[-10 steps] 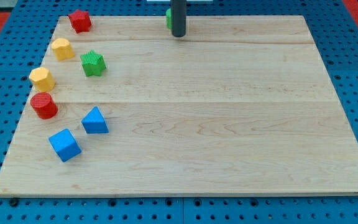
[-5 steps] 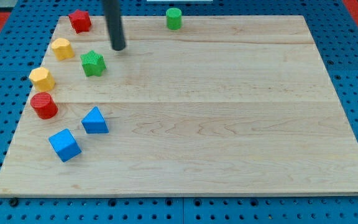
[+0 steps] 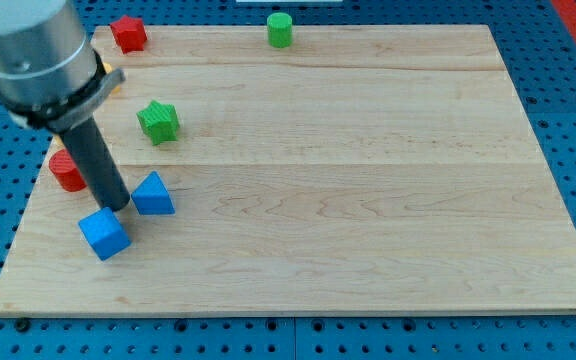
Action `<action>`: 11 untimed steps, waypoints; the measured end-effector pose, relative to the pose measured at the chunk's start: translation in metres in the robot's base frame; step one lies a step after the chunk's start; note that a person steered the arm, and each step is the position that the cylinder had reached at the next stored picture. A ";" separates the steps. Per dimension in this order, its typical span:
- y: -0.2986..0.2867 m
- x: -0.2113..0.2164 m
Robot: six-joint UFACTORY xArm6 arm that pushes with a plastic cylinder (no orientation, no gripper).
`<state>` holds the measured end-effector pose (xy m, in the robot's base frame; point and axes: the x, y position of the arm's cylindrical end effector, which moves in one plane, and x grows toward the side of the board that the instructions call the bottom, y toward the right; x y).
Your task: Slide the red circle towards the green circle
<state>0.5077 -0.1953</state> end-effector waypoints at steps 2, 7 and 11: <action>-0.079 -0.019; 0.092 -0.069; 0.293 -0.150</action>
<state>0.3577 0.0973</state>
